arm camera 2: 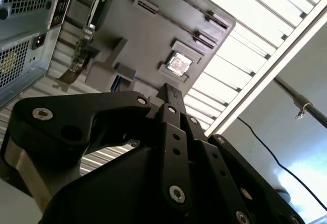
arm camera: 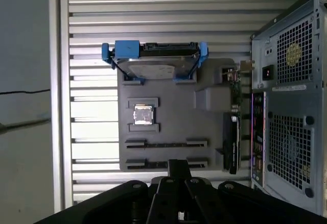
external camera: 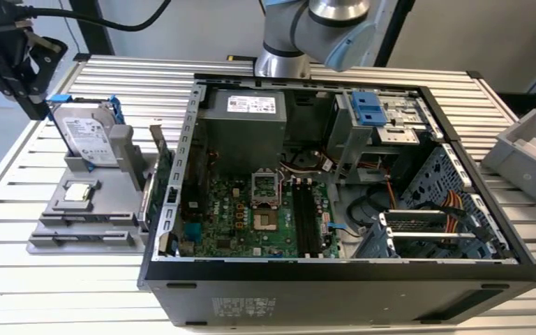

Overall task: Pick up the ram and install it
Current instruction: 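Reach for the ram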

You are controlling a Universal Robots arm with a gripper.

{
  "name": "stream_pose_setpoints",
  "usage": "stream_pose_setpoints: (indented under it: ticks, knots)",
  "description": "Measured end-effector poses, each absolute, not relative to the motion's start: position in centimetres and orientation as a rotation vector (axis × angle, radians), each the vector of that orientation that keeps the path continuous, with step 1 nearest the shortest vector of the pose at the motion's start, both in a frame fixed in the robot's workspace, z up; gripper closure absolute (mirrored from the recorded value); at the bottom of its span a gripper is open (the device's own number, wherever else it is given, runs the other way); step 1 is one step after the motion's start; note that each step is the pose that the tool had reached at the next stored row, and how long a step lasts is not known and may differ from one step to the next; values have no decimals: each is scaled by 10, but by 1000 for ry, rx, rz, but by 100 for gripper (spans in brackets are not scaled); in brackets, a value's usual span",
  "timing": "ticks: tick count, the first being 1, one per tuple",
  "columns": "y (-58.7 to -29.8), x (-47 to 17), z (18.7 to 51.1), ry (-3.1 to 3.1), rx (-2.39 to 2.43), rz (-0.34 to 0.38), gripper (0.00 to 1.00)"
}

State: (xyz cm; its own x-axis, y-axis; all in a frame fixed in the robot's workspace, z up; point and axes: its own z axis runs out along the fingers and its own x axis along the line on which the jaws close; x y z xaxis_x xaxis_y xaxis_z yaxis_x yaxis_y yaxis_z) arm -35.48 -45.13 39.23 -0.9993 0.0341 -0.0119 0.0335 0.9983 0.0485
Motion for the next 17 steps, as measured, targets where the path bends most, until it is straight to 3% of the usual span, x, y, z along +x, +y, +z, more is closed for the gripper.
stream_pose_setpoints:
  ticks: [17]
  knots:
    - [-477,-355,392,3127,53,76,100]
